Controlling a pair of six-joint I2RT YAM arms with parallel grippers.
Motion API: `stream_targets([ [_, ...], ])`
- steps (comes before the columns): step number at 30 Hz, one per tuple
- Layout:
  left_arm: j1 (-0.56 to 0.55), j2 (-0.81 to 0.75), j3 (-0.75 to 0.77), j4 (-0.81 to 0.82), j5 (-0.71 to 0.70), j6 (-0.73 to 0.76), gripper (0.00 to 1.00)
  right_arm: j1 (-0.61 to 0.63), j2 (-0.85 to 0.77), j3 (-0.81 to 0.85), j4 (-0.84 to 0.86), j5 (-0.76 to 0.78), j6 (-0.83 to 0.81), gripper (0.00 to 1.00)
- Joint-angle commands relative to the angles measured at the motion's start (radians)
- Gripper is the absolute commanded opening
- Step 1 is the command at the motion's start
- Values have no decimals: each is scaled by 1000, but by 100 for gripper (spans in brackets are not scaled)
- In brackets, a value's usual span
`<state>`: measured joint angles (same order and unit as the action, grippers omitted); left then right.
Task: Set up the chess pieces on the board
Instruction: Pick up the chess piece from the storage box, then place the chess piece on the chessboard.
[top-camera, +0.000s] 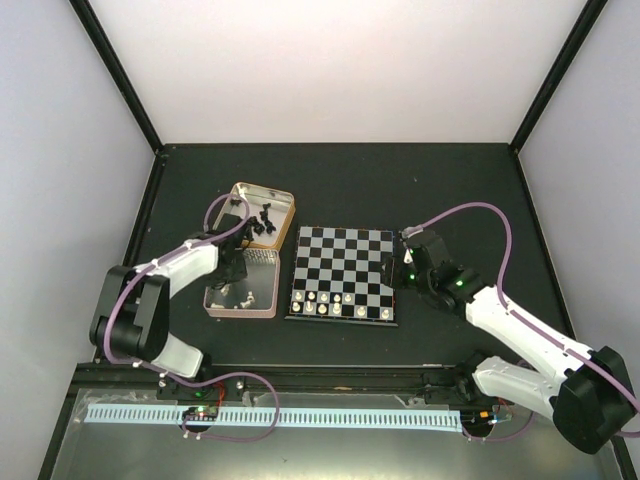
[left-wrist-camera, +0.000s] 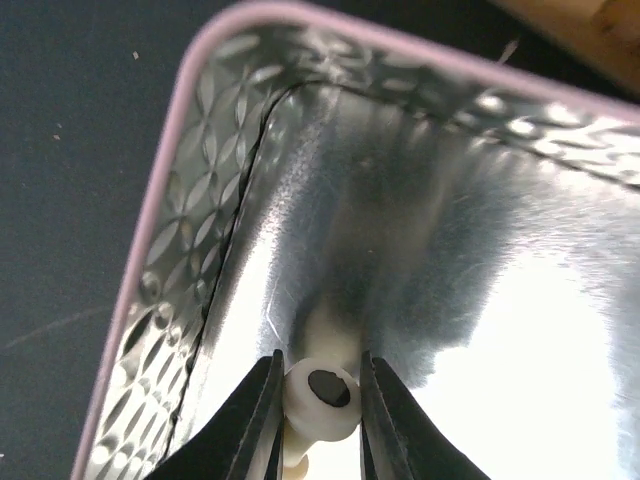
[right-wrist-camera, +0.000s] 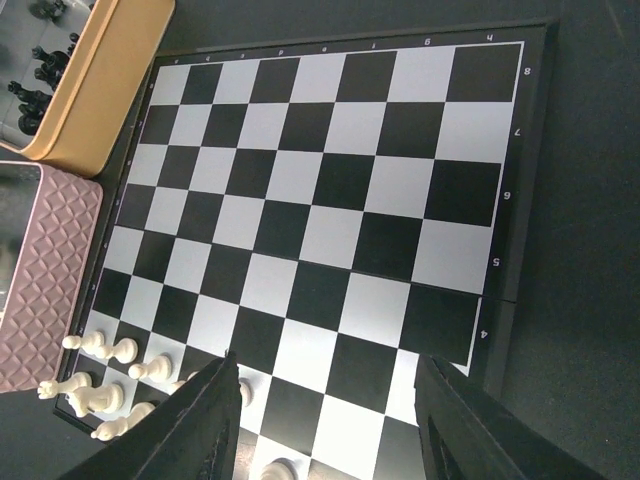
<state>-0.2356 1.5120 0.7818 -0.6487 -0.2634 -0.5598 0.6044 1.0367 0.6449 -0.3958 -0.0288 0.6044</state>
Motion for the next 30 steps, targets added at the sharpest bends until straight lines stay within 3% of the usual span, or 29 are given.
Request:
stream_targets([
  [1, 7, -122, 14, 2, 49, 12, 13, -3, -13, 6, 30, -18, -2, 48],
  [5, 7, -278, 31, 18, 217, -42, 13, -3, -8, -7, 106, -116, -25, 49],
  [10, 4, -424, 17, 110, 450, -217, 14, 8, 3, -29, 268, -258, -31, 54],
  [18, -32, -454, -67, 504, 791, -621, 15, 144, 33, 19, 410, -201, -33, 74],
  [24, -96, -459, -105, 735, 847, -924, 15, 241, 81, 85, 412, -118, -55, 77],
  [30, -168, -444, -124, 859, 846, -1108, 15, 271, 139, 163, 462, -144, -55, 74],
])
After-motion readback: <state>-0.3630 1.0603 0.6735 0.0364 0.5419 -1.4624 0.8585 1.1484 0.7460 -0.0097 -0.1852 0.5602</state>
